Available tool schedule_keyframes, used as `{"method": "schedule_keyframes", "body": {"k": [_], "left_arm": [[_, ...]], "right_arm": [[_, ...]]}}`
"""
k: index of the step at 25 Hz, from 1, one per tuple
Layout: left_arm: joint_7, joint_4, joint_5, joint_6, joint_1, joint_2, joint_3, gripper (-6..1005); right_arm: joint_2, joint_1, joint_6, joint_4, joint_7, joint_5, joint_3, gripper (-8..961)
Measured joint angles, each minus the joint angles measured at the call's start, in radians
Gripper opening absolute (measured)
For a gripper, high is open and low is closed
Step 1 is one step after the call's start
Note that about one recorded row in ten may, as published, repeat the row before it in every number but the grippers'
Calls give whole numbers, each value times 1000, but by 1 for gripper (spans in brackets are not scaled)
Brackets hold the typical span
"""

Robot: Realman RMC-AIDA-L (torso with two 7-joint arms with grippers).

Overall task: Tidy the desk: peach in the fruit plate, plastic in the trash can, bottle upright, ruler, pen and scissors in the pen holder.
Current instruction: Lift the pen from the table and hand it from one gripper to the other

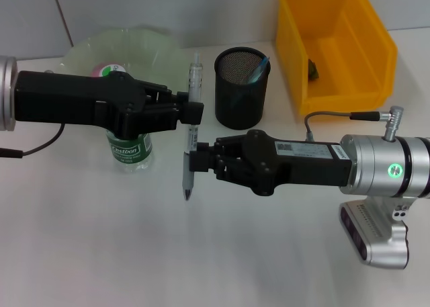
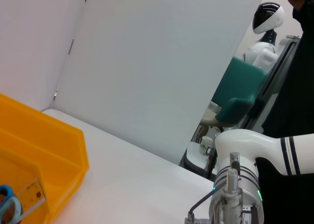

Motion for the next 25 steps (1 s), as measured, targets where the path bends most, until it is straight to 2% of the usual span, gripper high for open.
{"method": "schedule_keyframes", "body": {"k": [12,18,23,25], "left_arm": [[0,-1,-2,2,-1,0,-5,197],[-2,0,-3,2,-4,0,-5,195],[-1,0,-3,2,-6,0,-7,196],[-1,0,-3,2,-6,0,-7,196]], "right_arm": [[1,14,-15,54,57,64,-8,263],[0,14,-17,58,67,64,-8,488],[-5,-2,-27,71,112,65,18,586],[-5,-11,-41,82,131,66,36,585]]}}
